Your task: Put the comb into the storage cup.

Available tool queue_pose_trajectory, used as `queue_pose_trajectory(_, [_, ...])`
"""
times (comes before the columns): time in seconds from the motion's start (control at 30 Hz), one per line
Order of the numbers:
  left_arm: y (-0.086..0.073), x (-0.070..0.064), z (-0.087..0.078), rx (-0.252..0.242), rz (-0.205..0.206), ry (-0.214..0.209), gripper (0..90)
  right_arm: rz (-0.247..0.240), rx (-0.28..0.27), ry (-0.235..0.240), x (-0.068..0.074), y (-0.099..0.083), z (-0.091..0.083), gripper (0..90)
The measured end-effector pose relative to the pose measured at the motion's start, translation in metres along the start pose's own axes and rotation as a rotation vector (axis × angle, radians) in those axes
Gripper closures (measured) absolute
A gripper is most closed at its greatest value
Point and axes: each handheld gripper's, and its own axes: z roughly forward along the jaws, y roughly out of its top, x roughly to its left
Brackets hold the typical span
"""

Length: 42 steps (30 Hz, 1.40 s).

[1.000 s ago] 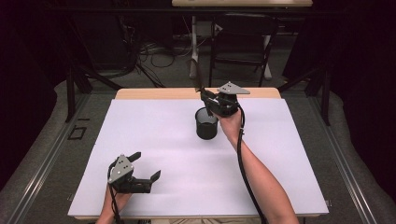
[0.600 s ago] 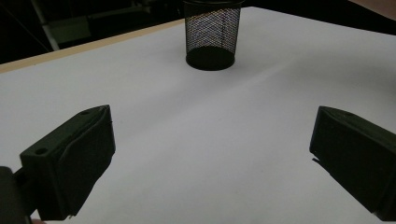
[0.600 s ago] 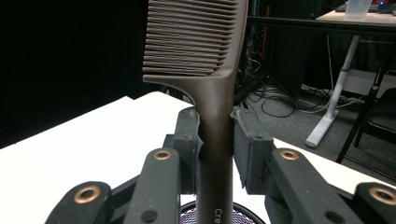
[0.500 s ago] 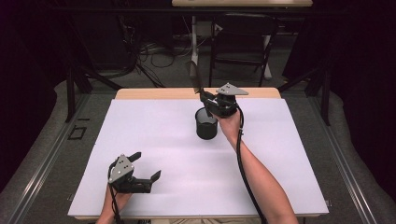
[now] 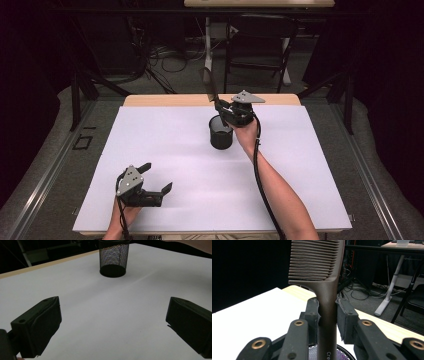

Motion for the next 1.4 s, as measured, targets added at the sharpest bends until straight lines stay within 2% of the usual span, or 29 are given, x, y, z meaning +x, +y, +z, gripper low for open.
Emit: queue_pose_trajectory(1.4, [0.0,0.0,0.0,0.0,0.004,0.002,0.3,-0.021,0.057,-0.006,-0.002,-0.014,0.005,72.8])
